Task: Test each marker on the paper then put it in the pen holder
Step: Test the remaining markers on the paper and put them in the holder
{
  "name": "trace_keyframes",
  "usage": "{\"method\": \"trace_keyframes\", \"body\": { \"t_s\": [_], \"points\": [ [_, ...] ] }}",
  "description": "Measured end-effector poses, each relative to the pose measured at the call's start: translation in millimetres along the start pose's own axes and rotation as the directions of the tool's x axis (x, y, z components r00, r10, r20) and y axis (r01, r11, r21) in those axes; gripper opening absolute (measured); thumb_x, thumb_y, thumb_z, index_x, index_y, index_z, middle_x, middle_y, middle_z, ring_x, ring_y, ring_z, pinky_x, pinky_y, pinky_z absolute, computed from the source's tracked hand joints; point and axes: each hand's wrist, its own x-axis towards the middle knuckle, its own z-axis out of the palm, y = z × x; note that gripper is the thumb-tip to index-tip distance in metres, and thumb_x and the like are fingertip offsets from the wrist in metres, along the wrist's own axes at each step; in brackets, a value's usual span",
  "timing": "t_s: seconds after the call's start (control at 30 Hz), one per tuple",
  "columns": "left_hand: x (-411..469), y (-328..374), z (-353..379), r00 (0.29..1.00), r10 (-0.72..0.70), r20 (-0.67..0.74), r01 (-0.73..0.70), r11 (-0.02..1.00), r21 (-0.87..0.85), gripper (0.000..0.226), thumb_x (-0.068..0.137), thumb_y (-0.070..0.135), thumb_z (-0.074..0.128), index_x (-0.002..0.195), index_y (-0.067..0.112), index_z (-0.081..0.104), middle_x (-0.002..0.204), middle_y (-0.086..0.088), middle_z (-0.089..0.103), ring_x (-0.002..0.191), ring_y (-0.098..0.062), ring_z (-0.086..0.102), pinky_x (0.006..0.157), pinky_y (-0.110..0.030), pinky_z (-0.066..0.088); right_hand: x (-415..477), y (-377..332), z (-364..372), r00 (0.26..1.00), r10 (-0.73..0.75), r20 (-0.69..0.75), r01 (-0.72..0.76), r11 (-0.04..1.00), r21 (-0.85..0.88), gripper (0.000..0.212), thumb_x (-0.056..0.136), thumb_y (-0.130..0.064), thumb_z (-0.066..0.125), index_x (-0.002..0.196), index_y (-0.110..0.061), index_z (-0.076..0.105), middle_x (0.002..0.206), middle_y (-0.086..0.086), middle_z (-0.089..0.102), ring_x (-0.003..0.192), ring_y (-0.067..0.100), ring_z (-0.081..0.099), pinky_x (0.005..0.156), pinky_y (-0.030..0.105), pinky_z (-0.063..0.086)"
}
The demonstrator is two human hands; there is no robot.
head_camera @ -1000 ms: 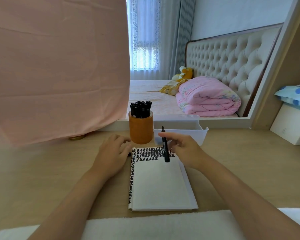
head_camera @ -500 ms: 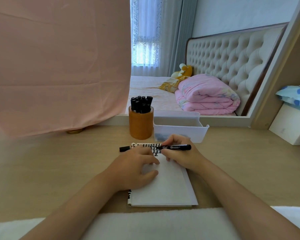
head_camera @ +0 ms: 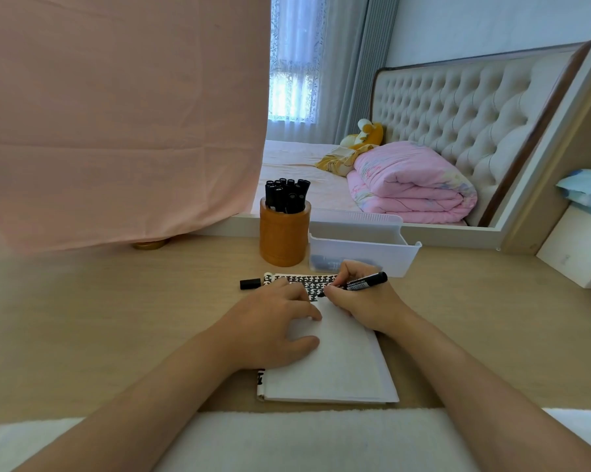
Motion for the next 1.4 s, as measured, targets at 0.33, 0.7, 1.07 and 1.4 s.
{"method": "trace_keyframes", "body": {
  "t_s": [0.33,0.7,1.07,1.4],
  "points": [
    [0.1,1.0,-0.3,1.0,-0.015,0.01,0.015,1.0,0.009,0.042,0.088,0.06,0.054,0.125,0.04,0.061,0.116,0.017,0.051,0.106,-0.004,0.042,0.087,-0.028,0.043,-1.0,1.0,2.5,0.999,-0.045,-0.008,0.044,0.997,-0.069,0.021,0.081,-0.015,0.073,0.068,-0.022,0.059,0.071,-0.004,0.065,0.065,0.007,0.058,0.057,0.022,0.047],
    [0.9,1.4,-1.2,1.0,-0.019,0.017,0.019,1.0,0.008,0.043,0.088,0.06,0.054,0.125,0.04,0.06,0.115,0.017,0.05,0.105,-0.003,0.04,0.087,-0.027,0.043,-1.7,2.6,2.7,0.998,-0.063,-0.009,0.062,0.995,-0.079,0.018,0.081,-0.013,0.073,0.069,-0.019,0.062,0.076,-0.002,0.068,0.073,0.013,0.062,0.06,0.023,0.051],
    [0.2,1.1,0.0,1.0,-0.02,0.011,0.02,1.0,0.007,0.042,0.088,0.06,0.054,0.125,0.04,0.06,0.115,0.018,0.05,0.105,-0.003,0.041,0.086,-0.027,0.043,-1.4,1.7,2.5,0.998,-0.042,-0.04,0.041,0.999,-0.027,0.025,0.081,-0.009,0.072,0.065,-0.021,0.057,0.068,-0.007,0.063,0.062,0.002,0.054,0.055,0.016,0.043],
    [0.6,1.3,0.3,1.0,-0.012,0.009,0.012,1.0,0.015,0.043,0.088,0.06,0.053,0.126,0.04,0.059,0.116,0.018,0.05,0.105,-0.003,0.04,0.086,-0.026,0.042,-2.4,0.1,0.8,0.999,-0.045,0.018,0.045,0.999,-0.027,0.023,0.081,-0.012,0.075,0.066,-0.022,0.061,0.072,-0.004,0.067,0.066,0.004,0.057,0.059,0.023,0.048]
  ]
}}
